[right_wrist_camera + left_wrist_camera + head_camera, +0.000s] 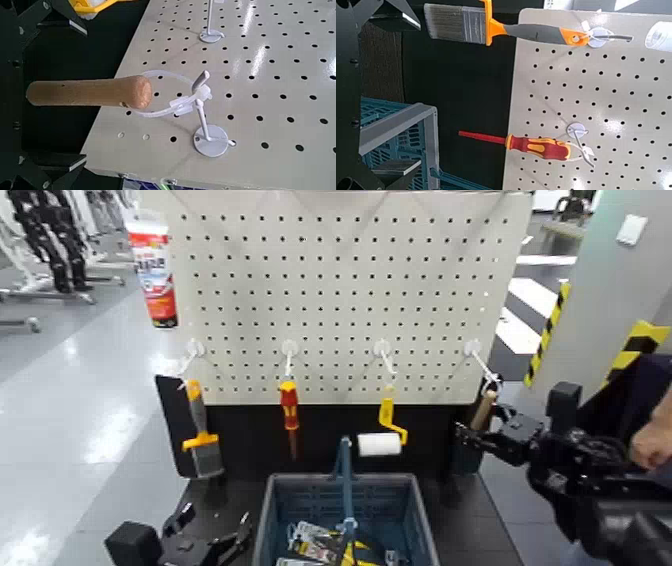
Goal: Put the tool with the wooden handle into the crate.
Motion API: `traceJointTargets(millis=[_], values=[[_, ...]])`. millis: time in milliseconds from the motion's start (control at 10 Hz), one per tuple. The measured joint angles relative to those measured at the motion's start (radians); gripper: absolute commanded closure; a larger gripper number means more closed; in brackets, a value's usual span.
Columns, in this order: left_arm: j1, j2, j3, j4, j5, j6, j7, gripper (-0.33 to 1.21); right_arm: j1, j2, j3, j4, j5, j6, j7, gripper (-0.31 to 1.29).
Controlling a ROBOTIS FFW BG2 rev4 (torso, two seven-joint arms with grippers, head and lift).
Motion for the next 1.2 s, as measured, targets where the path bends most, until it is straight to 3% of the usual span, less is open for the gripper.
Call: traceJointTargets(millis=[100,500,1200], values=[[0.000,0.000,-0.001,0.001,0.000,0.000,0.000,0.10,-0.002,0.001,0.001,0.005,-0.004,0.000,0.000,0.94],[0.002,0.000,0.001,0.001,0.001,-0.002,-0.002,0.10,0.020,0.010,0.005,-0.032,-0.001,0.019,-0.062,1.24],[0.003,-0.002,0.000,0.004,0.002,-0.001,-0.002,0.10,0.080,0.020,-0.028,-0.112,0.007,0.048,-0.092,1.25]])
